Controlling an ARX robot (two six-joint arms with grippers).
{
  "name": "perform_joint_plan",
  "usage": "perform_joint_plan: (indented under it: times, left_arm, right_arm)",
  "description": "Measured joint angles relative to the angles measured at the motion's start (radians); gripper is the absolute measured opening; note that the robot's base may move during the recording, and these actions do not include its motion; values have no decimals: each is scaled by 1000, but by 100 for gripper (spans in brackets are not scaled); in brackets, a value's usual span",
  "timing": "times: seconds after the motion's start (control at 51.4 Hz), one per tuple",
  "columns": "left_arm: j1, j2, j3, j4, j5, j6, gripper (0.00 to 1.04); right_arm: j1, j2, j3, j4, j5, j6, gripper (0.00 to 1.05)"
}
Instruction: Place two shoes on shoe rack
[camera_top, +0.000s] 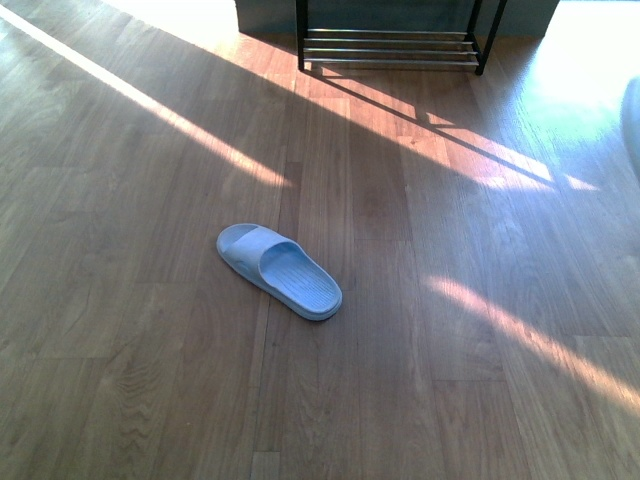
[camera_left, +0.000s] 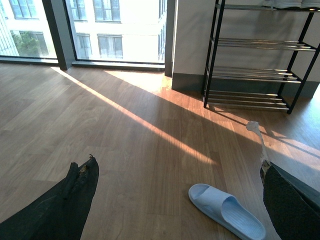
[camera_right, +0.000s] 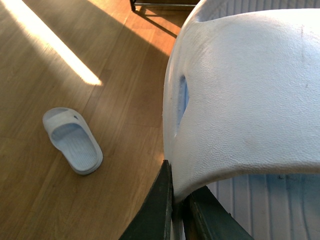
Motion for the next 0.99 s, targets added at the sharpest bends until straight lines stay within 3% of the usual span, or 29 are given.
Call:
perform_joint_plan:
  times: [0.993]
  left_arm:
    - [0, 0, 0, 0, 1, 0, 95]
  right_arm:
    - [-24, -79, -26, -12, -2, 24, 2]
